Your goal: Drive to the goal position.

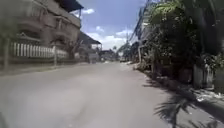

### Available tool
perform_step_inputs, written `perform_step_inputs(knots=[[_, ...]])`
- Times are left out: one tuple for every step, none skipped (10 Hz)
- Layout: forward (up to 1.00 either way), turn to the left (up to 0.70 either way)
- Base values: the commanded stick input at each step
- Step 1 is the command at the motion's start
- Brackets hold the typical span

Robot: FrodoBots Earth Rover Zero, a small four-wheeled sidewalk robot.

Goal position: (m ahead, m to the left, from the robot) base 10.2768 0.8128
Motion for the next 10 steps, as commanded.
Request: perform_step_inputs(knots=[[0.85, 0.00], [0.85, 0.00], [0.85, 0.00], [0.85, 0.00], [0.85, 0.00], [0.85, 0.00], [0.85, 0.00], [0.85, 0.00], [0.85, 0.00], [0.85, 0.00]])
